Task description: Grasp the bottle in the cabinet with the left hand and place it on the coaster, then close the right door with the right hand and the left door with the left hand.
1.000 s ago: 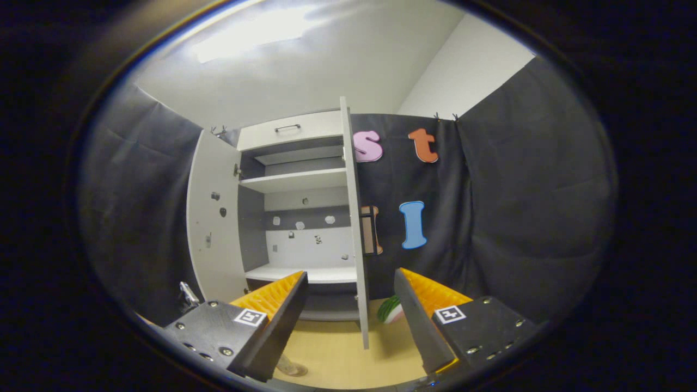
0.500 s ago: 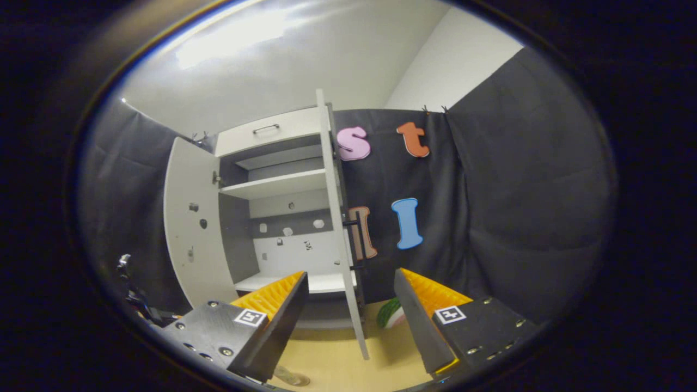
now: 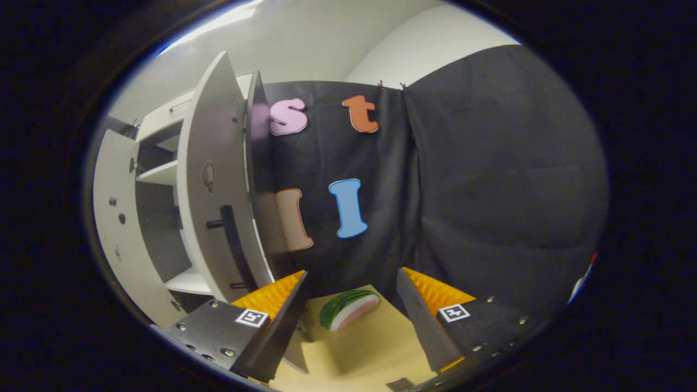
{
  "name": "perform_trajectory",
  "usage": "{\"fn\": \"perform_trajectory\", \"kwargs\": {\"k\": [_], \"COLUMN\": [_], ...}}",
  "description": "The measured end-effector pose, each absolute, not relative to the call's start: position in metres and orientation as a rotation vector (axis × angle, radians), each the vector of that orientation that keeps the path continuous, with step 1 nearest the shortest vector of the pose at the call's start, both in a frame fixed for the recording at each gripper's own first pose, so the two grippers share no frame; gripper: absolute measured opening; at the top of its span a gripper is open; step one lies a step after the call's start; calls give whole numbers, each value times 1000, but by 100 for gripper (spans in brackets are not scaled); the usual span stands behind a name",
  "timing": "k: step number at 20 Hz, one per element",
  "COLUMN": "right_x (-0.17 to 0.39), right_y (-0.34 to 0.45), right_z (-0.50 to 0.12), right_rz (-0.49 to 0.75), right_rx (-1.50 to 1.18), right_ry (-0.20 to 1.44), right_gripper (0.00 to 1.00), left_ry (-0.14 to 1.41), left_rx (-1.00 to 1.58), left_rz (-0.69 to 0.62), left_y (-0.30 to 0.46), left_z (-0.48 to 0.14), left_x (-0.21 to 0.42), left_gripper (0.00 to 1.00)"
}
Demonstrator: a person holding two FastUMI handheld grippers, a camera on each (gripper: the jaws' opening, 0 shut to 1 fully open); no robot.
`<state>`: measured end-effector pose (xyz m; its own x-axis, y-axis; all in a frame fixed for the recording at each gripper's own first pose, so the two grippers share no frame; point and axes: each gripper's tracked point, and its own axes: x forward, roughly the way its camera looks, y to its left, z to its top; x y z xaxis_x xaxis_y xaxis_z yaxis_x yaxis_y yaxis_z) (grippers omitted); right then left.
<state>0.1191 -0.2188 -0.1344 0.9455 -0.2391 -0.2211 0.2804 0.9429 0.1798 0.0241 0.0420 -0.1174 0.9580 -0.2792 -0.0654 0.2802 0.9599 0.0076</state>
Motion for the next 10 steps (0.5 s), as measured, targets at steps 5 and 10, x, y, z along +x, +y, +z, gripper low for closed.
{"fn": "perform_trajectory", "kwargs": {"k": [5, 10], "right_x": [171, 204], "right_y": [-204, -156], "right_z": [-123, -128], "right_rz": [-200, -37], "right_rx": [201, 178], "right_ry": [177, 222], "right_gripper": [98, 98], "left_ry": [55, 29], "left_rx": [-3, -49], "left_rz": [-251, -245], "left_y": [78, 88], "left_z": [-114, -106], "left_x": [25, 36], "left_gripper": [89, 89]}}
